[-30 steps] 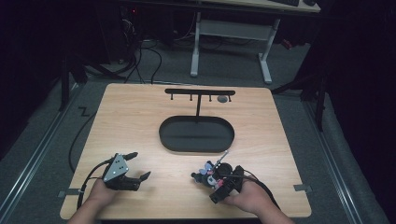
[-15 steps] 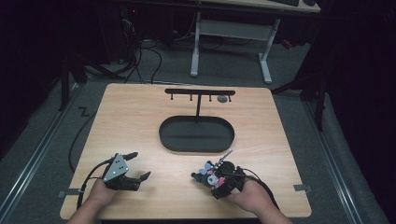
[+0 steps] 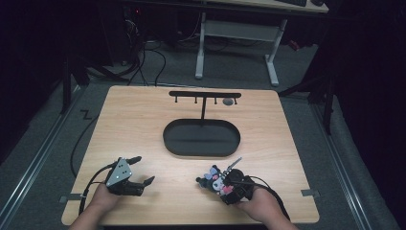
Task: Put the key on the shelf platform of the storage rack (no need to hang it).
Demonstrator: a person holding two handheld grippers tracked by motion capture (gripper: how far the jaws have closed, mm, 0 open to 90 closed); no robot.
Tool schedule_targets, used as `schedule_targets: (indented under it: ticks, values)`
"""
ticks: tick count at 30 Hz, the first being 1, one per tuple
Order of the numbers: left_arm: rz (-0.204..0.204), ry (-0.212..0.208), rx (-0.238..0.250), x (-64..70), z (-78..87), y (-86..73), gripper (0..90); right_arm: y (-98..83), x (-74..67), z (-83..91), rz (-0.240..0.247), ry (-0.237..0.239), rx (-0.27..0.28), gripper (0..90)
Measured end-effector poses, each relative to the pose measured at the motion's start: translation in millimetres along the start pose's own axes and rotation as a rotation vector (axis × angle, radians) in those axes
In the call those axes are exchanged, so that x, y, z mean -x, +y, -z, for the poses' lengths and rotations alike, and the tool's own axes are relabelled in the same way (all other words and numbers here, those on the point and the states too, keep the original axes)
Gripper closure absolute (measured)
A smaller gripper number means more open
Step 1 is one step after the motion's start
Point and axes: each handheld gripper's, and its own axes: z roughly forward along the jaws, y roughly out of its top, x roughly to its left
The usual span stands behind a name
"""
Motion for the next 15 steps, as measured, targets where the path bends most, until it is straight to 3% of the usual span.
schedule_targets:
  ticks: [15]
  values:
    - [-0.001,0.000,0.000,0.4,-0.1,0.0,15.4,11.9,6.3,32.1,-0.018,-0.066,0.055,48.0]
